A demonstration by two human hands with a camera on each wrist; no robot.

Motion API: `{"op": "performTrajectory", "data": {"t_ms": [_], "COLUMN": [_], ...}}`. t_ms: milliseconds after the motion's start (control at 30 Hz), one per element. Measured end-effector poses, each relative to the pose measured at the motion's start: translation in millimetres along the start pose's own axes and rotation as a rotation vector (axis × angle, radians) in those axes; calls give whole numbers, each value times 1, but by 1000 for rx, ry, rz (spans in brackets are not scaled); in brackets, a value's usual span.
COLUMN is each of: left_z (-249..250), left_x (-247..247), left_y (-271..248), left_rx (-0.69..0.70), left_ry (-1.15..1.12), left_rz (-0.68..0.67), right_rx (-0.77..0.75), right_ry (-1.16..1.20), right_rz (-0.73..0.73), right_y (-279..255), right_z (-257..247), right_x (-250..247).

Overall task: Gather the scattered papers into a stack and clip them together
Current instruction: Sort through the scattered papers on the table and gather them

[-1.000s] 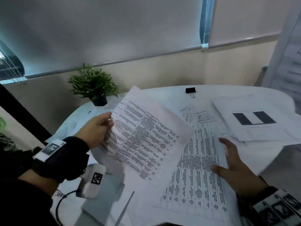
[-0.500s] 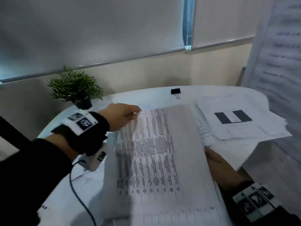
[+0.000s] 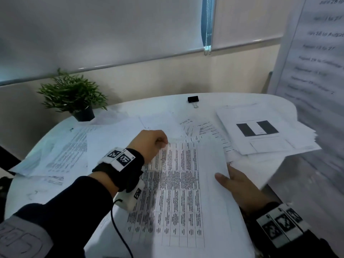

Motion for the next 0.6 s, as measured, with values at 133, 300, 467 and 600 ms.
{"op": "performTrajectory", "data": {"t_ms": [133,300,467,600], "left_z": [-19,-79,-81,-28], "left_x": [-16,-45,-40,-19], "left_y": [-4,-21,-31,-26], "left_rx": [49,-75,-240,-79], "left_ry": [-176,-1002,-1190,-736], "left_rz": [86,170,112,88], "right_rx": [-23,-35,-37,-22], "right_ry": [-130,-327,-311,-282], "right_rz": [31,41,86,102], "right_y": [0,0,1,2], "right_z": [2,-2,-2,0], "right_x": [-3,-5,-5,-5]}}
Point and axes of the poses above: each hand's wrist, its own y-axis towards the middle knuckle, its own x-axis out of the palm, z = x × y, the point moved 6 cm from there along y, towards the middle knuckle, and after that the axes turned 5 degrees about -x, right-handed, at the moved point
